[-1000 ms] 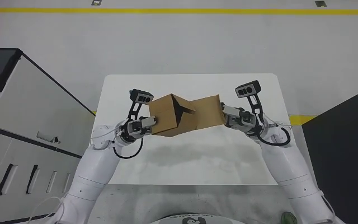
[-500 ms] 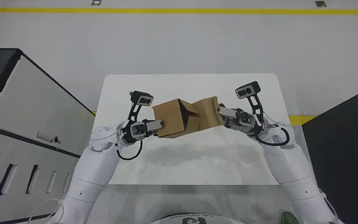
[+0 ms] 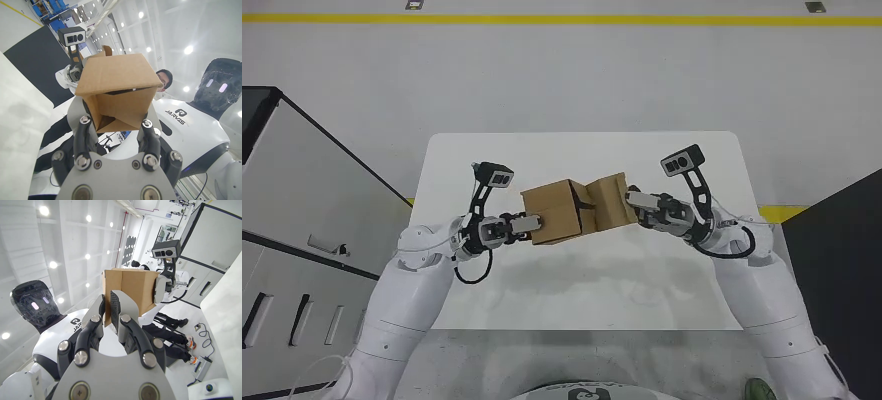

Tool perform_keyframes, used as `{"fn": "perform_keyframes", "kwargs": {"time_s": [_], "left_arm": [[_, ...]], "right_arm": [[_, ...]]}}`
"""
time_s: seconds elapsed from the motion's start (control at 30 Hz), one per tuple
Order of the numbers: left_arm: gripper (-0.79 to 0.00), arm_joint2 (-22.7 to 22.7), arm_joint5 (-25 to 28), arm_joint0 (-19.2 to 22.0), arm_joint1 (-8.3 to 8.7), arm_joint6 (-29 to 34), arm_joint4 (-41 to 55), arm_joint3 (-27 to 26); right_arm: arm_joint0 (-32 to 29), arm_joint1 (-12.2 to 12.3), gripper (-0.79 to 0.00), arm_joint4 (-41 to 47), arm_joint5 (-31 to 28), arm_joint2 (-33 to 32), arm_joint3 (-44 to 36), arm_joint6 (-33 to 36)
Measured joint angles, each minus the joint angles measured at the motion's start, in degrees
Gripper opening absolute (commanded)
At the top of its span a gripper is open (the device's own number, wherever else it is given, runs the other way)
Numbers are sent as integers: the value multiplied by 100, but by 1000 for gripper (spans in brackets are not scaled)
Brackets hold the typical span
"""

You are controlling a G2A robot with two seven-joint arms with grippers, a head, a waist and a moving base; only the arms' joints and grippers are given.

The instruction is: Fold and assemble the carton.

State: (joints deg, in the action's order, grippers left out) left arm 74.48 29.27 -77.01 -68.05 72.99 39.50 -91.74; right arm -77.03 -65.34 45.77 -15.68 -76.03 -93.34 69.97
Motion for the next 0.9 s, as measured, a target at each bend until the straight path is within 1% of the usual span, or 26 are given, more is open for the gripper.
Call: {"fn": "perform_keyframes", "kwargs": {"time_s": [0.17, 0.27, 0.37, 0.47, 0.57, 0.67, 0.77, 0.83, 0.9], "left_arm": [[-785, 26, 44, -2, 21, -105, -225, -15], [-785, 36, 67, -9, 35, -162, -353, -27], [-785, 40, 90, -12, 48, -215, -491, -49], [-785, 32, 111, -19, 60, -278, -633, -84], [-785, 25, 125, -20, 73, -344, -782, -117], [-785, 18, 131, -28, 86, -424, -943, -158], [-785, 11, 117, -45, 99, -510, -1070, -202], [-785, 9, 112, -57, 108, -560, -1134, -223], [-785, 9, 112, -69, 118, -612, -1220, -248]], "right_arm": [[21, 14, -723, -93, 39, -32, 14, -3], [25, 24, -760, -130, 56, -67, 17, 5], [21, 35, -754, -173, 83, -100, 22, 11], [12, 48, -770, -227, 120, -133, 20, 12], [2, 60, -757, -274, 155, -160, 21, 17], [2, 74, -723, -355, 205, -182, 18, 33], [6, 87, -650, -436, 252, -190, 9, 58], [8, 96, -643, -498, 283, -191, -2, 75], [7, 104, -656, -550, 307, -193, -14, 78]]}}
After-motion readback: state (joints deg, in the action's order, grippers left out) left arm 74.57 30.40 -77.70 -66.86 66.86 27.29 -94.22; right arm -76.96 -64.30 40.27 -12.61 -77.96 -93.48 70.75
